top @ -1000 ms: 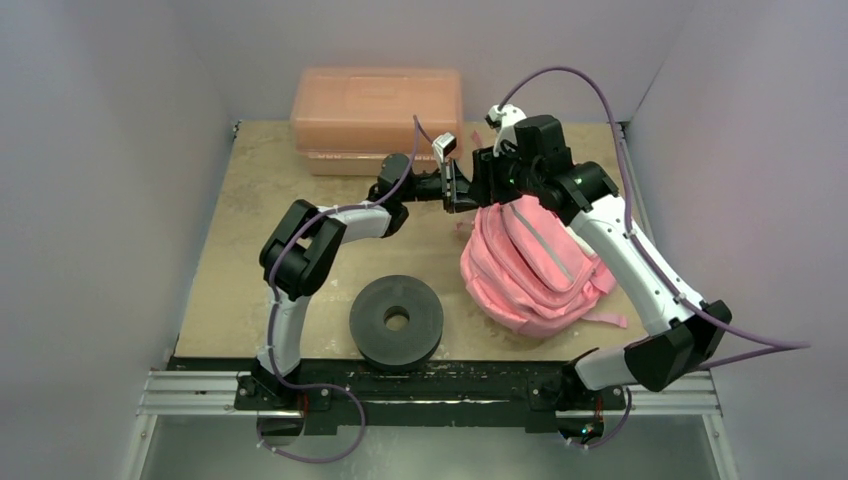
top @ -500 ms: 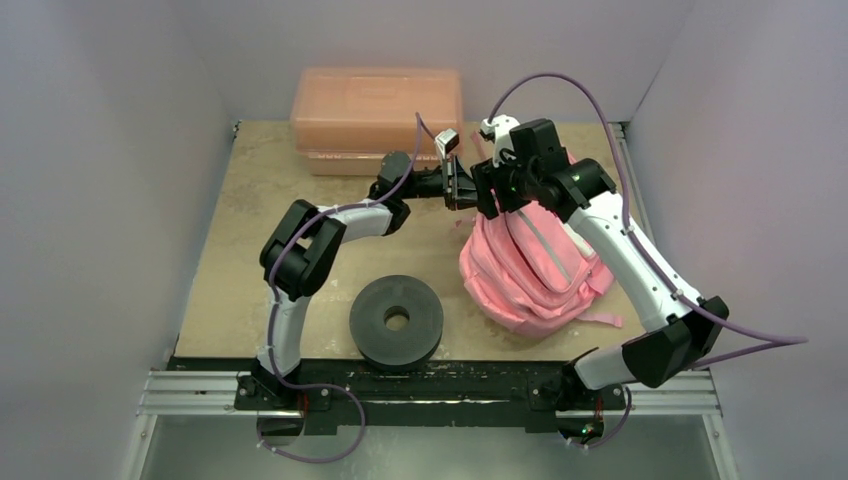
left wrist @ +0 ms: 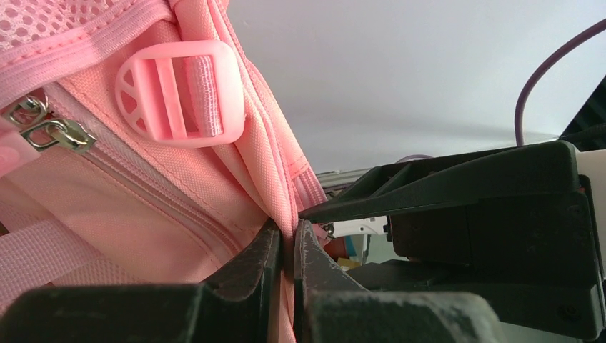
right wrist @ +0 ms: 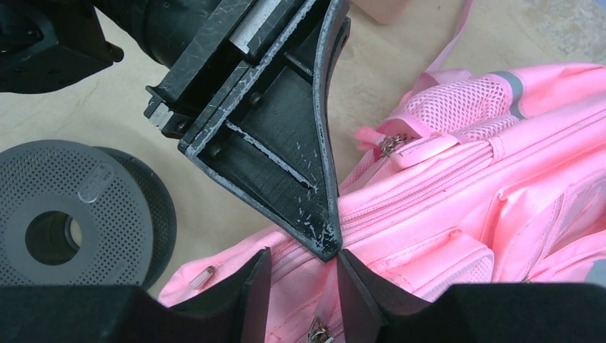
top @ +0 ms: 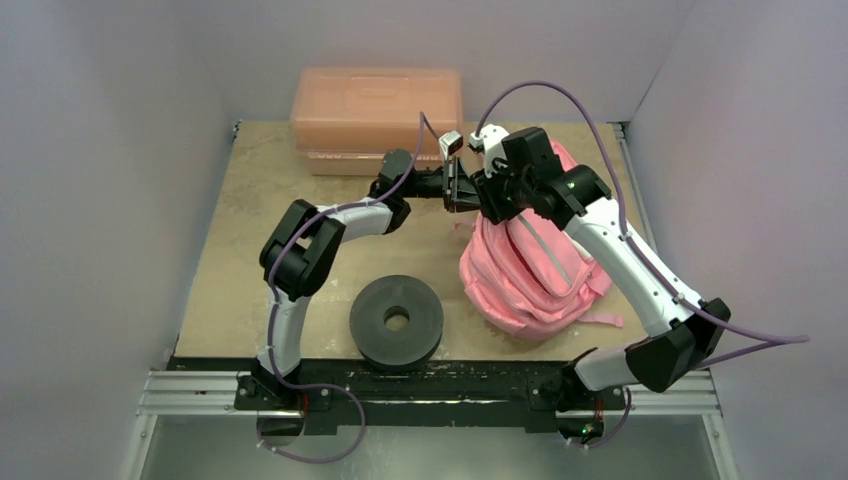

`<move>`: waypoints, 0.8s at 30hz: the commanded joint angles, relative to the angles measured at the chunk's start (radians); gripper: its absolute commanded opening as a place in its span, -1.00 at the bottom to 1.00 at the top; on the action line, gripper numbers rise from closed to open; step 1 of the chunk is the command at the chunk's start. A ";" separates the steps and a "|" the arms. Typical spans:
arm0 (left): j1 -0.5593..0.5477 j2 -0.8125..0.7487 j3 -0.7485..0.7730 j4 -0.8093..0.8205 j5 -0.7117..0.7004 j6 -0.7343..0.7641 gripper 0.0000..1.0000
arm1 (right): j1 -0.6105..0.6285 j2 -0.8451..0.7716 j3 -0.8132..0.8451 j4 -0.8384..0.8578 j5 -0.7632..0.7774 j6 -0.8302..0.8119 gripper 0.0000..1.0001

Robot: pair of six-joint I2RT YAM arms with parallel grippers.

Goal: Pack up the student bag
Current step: Zip the student bag at the center of the board.

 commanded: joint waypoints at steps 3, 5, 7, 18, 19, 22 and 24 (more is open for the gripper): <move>0.031 -0.134 0.115 0.116 -0.098 -0.015 -1.00 | 0.034 -0.104 -0.046 -0.098 -0.135 0.037 -0.31; 0.040 -0.135 0.119 0.097 -0.089 -0.005 -1.00 | 0.035 -0.135 -0.074 -0.110 -0.155 0.054 -0.37; 0.046 -0.135 0.118 0.082 -0.079 0.001 -1.00 | 0.035 -0.162 -0.093 -0.124 -0.158 0.063 -0.44; 0.047 -0.152 0.050 0.059 -0.052 0.018 -1.00 | 0.035 -0.207 -0.009 0.093 0.125 0.151 0.01; 0.047 -0.154 0.045 0.060 -0.049 0.018 -1.00 | 0.035 -0.184 0.026 0.087 0.134 0.107 0.02; 0.047 -0.153 0.031 0.076 -0.049 0.000 -1.00 | 0.035 -0.113 0.086 0.057 0.185 -0.024 0.27; 0.046 -0.151 0.030 0.084 -0.046 -0.016 -1.00 | 0.035 -0.073 0.108 0.013 0.209 -0.070 0.31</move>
